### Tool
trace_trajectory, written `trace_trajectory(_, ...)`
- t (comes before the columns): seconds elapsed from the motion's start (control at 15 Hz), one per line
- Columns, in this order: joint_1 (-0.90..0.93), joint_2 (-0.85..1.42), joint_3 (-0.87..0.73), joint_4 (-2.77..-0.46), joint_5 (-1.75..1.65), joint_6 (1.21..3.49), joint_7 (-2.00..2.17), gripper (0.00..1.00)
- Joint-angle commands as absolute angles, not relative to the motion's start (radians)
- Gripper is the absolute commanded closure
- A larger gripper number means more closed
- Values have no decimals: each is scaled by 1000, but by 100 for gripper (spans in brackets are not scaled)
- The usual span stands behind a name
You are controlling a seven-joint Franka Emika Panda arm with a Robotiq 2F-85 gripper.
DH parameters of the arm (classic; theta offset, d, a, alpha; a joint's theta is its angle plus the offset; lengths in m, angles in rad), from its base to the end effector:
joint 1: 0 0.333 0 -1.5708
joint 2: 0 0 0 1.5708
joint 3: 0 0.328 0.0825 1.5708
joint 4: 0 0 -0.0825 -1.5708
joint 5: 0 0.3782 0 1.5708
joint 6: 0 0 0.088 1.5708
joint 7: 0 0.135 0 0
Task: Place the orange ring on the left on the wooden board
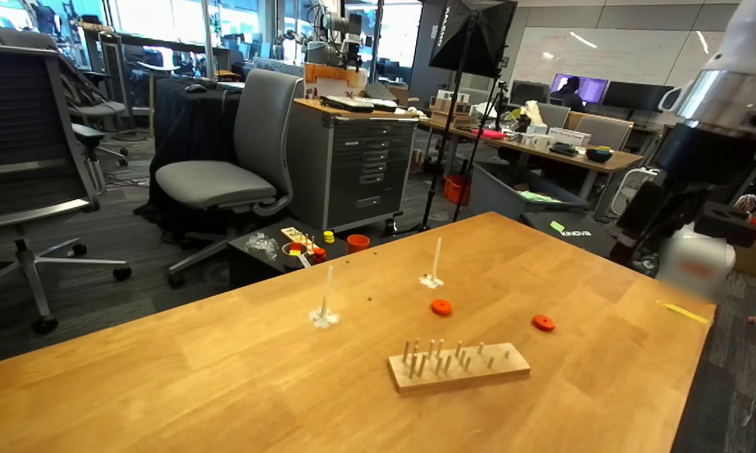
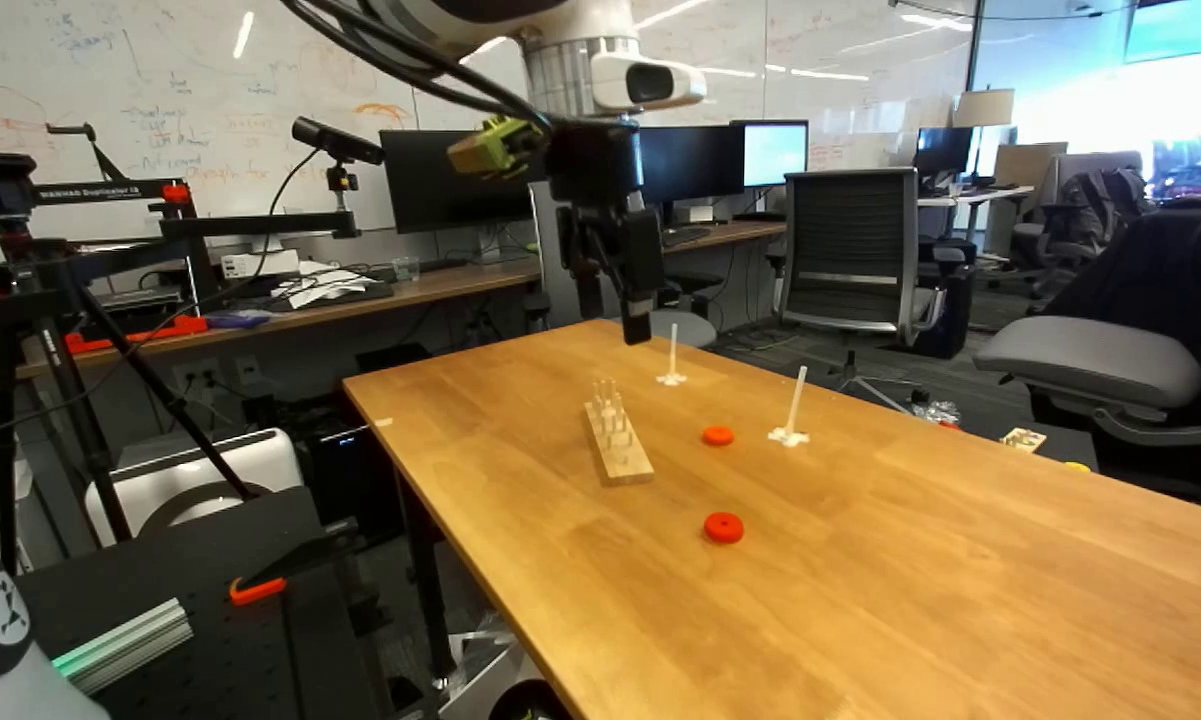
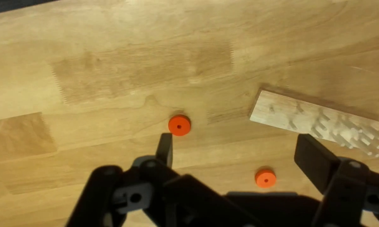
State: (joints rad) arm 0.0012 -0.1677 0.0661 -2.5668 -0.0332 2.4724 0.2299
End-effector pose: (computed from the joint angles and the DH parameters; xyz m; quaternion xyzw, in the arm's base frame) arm 0.4398 0.0286 0.3190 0.9968 -0.0688 0.0384 0.0107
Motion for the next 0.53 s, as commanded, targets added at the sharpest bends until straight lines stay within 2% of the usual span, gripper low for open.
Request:
trace_trajectory(0.0,7,-108,62,-2530,-38,2469,257,0)
trace_trajectory(0.47,20,99,50,-2399,-74,2513,325,0)
